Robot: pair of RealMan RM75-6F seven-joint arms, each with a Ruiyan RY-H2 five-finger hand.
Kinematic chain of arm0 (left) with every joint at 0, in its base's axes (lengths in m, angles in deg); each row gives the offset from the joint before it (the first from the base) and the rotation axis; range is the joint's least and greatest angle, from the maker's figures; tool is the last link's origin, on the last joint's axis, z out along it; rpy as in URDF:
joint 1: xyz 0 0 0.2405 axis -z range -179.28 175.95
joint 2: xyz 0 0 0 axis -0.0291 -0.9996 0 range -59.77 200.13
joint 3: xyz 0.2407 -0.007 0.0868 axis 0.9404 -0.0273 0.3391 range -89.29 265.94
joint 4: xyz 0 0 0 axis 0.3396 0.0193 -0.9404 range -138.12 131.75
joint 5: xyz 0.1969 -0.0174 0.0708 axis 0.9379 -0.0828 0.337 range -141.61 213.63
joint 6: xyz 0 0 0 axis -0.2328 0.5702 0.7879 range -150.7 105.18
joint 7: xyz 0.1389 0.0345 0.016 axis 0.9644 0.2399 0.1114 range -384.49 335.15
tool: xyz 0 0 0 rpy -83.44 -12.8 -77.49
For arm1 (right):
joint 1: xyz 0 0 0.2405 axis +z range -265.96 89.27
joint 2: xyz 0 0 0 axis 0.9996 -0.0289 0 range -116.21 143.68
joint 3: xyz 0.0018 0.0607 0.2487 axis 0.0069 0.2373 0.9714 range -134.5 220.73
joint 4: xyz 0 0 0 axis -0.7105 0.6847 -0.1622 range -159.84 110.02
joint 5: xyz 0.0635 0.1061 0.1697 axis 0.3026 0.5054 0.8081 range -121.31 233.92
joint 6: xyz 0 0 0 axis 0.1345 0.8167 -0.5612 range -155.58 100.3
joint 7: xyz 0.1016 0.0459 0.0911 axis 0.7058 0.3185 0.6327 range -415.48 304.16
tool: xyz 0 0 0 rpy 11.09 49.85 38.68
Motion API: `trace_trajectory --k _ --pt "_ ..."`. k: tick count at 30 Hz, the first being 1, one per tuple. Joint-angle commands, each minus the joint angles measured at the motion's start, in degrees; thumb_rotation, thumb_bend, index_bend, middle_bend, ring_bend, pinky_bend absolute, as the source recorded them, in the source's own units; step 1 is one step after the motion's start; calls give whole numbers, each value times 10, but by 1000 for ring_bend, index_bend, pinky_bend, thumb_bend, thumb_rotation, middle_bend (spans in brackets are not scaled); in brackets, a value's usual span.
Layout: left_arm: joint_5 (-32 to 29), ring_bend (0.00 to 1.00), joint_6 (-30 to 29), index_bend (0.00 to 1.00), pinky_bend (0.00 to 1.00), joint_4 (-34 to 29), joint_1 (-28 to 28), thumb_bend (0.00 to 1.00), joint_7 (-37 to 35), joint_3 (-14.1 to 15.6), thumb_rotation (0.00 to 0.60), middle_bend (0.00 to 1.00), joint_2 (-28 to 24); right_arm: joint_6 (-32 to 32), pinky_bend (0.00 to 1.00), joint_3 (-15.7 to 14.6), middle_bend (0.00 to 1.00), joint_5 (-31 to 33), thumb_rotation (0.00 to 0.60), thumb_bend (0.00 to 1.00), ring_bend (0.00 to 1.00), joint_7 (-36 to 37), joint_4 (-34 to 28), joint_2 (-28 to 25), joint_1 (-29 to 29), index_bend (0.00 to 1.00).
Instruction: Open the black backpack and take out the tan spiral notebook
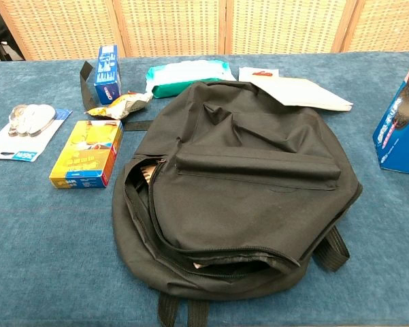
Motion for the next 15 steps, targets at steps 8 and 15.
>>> trace_trajectory --k 8,15 --pt "5 0 1 0 0 1 -6 110 3 -8 600 0 0 -13 0 -17 0 -35 600 0 0 -1 -13 -9 1 0" --pt "16 0 3 0 0 -5 -8 110 21 -9 600 0 1 -94 0 -85 0 -154 600 0 0 76 -16 -43 52 88"
